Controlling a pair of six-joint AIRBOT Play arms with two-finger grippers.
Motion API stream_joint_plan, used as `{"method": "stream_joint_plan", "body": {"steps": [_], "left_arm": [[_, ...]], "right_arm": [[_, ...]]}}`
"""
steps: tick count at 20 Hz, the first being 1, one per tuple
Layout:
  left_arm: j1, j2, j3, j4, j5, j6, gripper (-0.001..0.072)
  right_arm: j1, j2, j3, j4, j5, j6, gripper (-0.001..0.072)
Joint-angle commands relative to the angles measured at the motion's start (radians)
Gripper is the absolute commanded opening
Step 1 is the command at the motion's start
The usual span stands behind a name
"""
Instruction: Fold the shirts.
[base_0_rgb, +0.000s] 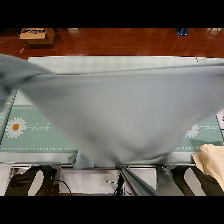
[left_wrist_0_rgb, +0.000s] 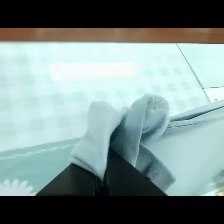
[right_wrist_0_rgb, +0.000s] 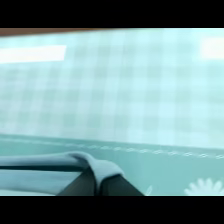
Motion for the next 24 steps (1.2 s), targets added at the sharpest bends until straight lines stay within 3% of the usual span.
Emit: {"method": "stream_joint_plan", "body": {"steps": [1, 4, 9, 14, 18, 22, 23, 24], "left_arm": [[-0.001, -0.035, -0.322, -0.228, 0.297, 0.103, 0.0024], [-0.001, -0.148, -0.473, -0.442, 0.484, 0.267, 0.0024], [-0.044, -0.435, -0.485, -0.601, 0.549, 0.461, 0.0024], [-0.133, -0.681, -0.482, -0.625, 0.655, 0.655, 0.0022], [-0.182, -0.833, -0.475, -0.623, 0.704, 0.669, 0.0023], [-0.189, -0.917, -0.475, -0.530, 0.642, 0.667, 0.0023], [-0.188, -0.925, -0.475, -0.527, 0.636, 0.665, 0.0023], [-0.186, -0.924, -0.474, -0.528, 0.634, 0.666, 0.0028]], "right_arm": [[0.000, -0.175, -0.025, 0.126, 0.015, -0.004, 0.0027], [0.008, -0.315, -0.025, 0.130, -0.066, -0.004, 0.0027], [0.151, -0.536, -0.025, 0.104, -0.253, -0.013, 0.0028], [0.264, -0.703, -0.025, 0.093, -0.520, -0.039, 0.0028], [0.337, -0.827, -0.025, -0.021, -0.526, -0.039, 0.0028], [0.369, -0.905, -0.026, -0.101, -0.508, -0.037, 0.0029], [0.369, -0.917, -0.026, -0.106, -0.508, -0.037, 0.0047], [0.369, -0.921, -0.026, -0.103, -0.509, -0.037, 0.0147]]}}
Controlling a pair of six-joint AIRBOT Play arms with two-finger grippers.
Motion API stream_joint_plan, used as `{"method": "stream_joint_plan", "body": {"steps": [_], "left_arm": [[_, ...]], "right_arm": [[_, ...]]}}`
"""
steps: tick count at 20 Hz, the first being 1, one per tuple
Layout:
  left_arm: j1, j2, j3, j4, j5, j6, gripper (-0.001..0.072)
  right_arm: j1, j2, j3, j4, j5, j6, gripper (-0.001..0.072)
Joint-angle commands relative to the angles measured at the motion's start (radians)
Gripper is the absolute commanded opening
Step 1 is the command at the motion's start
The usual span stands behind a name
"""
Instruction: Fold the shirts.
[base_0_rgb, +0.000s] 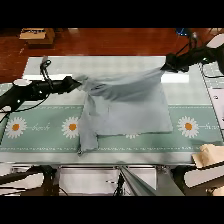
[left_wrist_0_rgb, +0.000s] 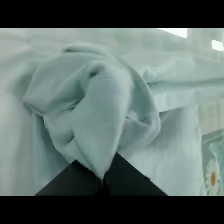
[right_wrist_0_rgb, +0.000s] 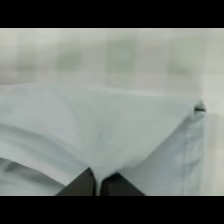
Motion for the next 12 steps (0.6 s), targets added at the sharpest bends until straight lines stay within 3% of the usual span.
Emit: {"method": "stream_joint_plan", "body": {"steps": [1, 2, 3, 5, 6, 8, 10, 11, 12], "left_arm": [[0.010, -0.034, 0.011, 0.034, -0.052, 0.011, 0.0096], [0.037, -0.033, 0.032, 0.043, -0.115, 0.011, 0.0233], [0.082, -0.032, 0.071, 0.075, -0.224, 0.010, 0.0313], [0.192, -0.021, 0.153, 0.212, -0.457, -0.027, 0.0289], [0.245, -0.010, 0.180, 0.325, -0.533, -0.089, 0.0230], [0.335, 0.032, 0.171, 0.562, -0.589, -0.269, 0.0231], [0.387, 0.074, 0.107, 0.612, -0.634, -0.310, 0.0364], [0.393, 0.089, 0.061, 0.608, -0.657, -0.323, 0.0494], [0.389, 0.103, 0.009, 0.608, -0.674, -0.324, 0.0530]], "right_arm": [[0.008, -0.034, 0.003, -0.037, 0.005, -0.003, 0.0276], [-0.003, -0.020, 0.012, -0.036, 0.033, -0.030, 0.0341], [-0.023, 0.003, 0.028, -0.046, 0.087, -0.088, 0.0355], [-0.075, 0.059, 0.044, -0.154, 0.240, -0.163, 0.0355], [-0.108, 0.083, 0.040, -0.232, 0.301, -0.148, 0.0355], [-0.201, 0.124, -0.004, -0.247, 0.354, -0.102, 0.0358], [-0.277, 0.158, -0.098, -0.196, 0.404, -0.102, 0.0465], [-0.308, 0.179, -0.159, -0.158, 0.407, -0.106, 0.0477], [-0.334, 0.202, -0.223, -0.123, 0.407, -0.114, 0.0480]]}}
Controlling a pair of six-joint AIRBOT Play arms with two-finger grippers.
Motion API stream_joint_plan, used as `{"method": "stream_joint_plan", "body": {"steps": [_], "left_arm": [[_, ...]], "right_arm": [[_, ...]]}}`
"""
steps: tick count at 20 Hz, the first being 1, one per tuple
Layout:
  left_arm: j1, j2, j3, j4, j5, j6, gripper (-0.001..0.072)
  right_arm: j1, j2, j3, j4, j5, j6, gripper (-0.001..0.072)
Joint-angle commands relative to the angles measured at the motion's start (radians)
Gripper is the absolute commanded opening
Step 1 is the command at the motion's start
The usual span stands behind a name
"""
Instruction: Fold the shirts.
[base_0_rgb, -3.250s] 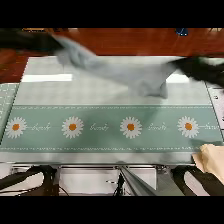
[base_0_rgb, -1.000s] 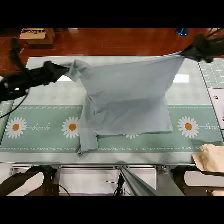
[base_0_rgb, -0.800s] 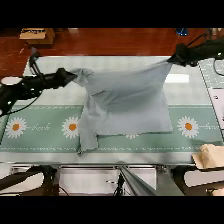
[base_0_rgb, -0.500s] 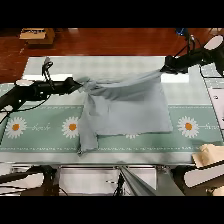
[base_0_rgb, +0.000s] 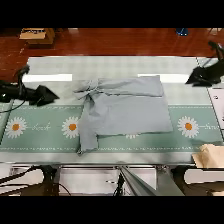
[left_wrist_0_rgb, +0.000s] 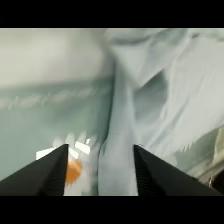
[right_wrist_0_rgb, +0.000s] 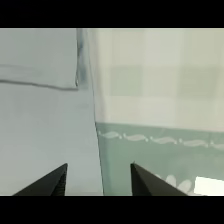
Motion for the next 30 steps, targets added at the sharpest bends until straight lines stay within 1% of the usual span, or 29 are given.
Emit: {"method": "stream_joint_plan", "body": {"steps": [1, 3, 4, 5, 7, 10, 14, 16, 17, 19, 20, 21, 22, 23, 24, 26, 29, 30], "left_arm": [[0.041, 0.050, -0.130, 0.114, -0.122, -0.083, 0.0531], [0.007, 0.056, -0.232, 0.108, -0.119, -0.080, 0.0530], [-0.015, 0.056, -0.276, 0.087, -0.104, -0.054, 0.0530], [-0.042, 0.055, -0.315, 0.066, -0.071, -0.024, 0.0530], [-0.099, 0.052, -0.359, 0.054, -0.022, -0.019, 0.0530], [-0.212, 0.050, -0.377, 0.017, 0.018, -0.021, 0.0531], [-0.357, 0.039, -0.377, 0.005, 0.138, -0.039, 0.0531], [-0.393, 0.010, -0.376, -0.004, 0.153, -0.068, 0.0531], [-0.411, -0.006, -0.376, -0.023, 0.151, -0.068, 0.0531], [-0.449, -0.039, -0.376, -0.079, 0.152, -0.061, 0.0531], [-0.469, -0.056, -0.376, -0.101, 0.155, -0.035, 0.0527], [-0.483, -0.069, -0.376, -0.103, 0.161, -0.031, 0.0474], [-0.489, -0.084, -0.376, -0.103, 0.161, -0.030, 0.0218], [-0.490, -0.096, -0.376, -0.103, 0.161, -0.030, 0.0096], [-0.490, -0.105, -0.376, -0.102, 0.160, -0.030, 0.0030], [-0.490, -0.108, -0.376, -0.102, 0.159, -0.029, 0.0024], [-0.490, -0.106, -0.375, -0.103, 0.157, -0.026, 0.0024], [-0.490, -0.106, -0.375, -0.103, 0.157, -0.026, 0.0024]], "right_arm": [[-0.109, 0.080, -0.189, 0.075, 0.065, -0.030, 0.0480], [-0.127, 0.128, -0.297, 0.090, 0.023, -0.056, 0.0480], [-0.127, 0.151, -0.337, 0.089, -0.006, -0.069, 0.0480], [-0.127, 0.172, -0.372, 0.092, -0.038, -0.082, 0.0480], [-0.127, 0.195, -0.412, 0.108, -0.069, -0.085, 0.0480], [-0.127, 0.201, -0.426, 0.109, -0.067, -0.092, 0.0480], [-0.127, 0.201, -0.426, 0.115, -0.050, -0.092, 0.0480], [-0.127, 0.202, -0.426, 0.117, -0.046, -0.092, 0.0480], [-0.127, 0.203, -0.426, 0.119, -0.047, -0.092, 0.0480], [-0.127, 0.205, -0.426, 0.120, -0.047, -0.093, 0.0480], [-0.127, 0.205, -0.426, 0.120, -0.043, -0.093, 0.0480], [-0.127, 0.205, -0.426, 0.121, -0.042, -0.093, 0.0480], [-0.127, 0.207, -0.426, 0.120, -0.040, -0.093, 0.0481], [-0.127, 0.208, -0.426, 0.118, -0.040, -0.094, 0.0480], [-0.127, 0.208, -0.427, 0.108, -0.040, -0.097, 0.0481], [-0.145, 0.208, -0.457, 0.105, -0.045, -0.107, 0.0481], [-0.201, 0.208, -0.575, 0.193, -0.057, -0.158, 0.0483], [-0.203, 0.208, -0.615, 0.193, -0.074, -0.173, 0.0483]]}}
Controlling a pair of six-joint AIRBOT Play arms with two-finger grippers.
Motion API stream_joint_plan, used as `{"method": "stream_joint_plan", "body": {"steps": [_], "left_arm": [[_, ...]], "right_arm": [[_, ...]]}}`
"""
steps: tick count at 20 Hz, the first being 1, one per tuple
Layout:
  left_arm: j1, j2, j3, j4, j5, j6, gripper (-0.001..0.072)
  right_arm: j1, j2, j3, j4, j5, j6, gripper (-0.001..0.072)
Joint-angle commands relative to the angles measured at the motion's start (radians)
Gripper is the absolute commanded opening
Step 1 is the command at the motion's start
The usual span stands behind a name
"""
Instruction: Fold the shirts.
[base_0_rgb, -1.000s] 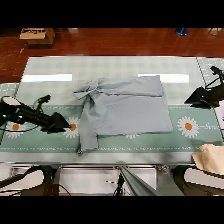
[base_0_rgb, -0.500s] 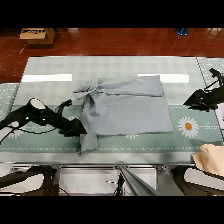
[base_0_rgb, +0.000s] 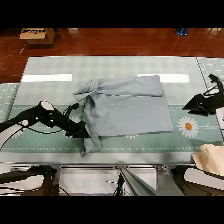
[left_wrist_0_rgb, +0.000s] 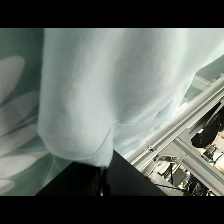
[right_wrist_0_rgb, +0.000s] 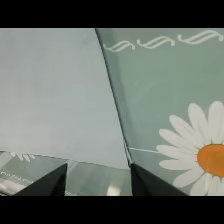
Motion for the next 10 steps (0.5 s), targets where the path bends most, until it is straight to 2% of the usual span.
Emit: {"method": "stream_joint_plan", "body": {"steps": [1, 2, 10], "left_arm": [[-0.003, -0.005, 0.000, -0.002, 0.005, 0.008, 0.0024], [-0.003, -0.004, 0.000, -0.002, 0.003, 0.014, 0.0024], [-0.003, -0.004, 0.001, -0.003, -0.002, 0.027, 0.0024]], "right_arm": [[-0.027, 0.001, -0.127, 0.038, -0.048, -0.044, 0.0504], [-0.027, 0.001, -0.164, 0.044, -0.073, -0.044, 0.0546], [-0.001, 0.000, -0.316, 0.092, -0.214, -0.045, 0.0518]]}}
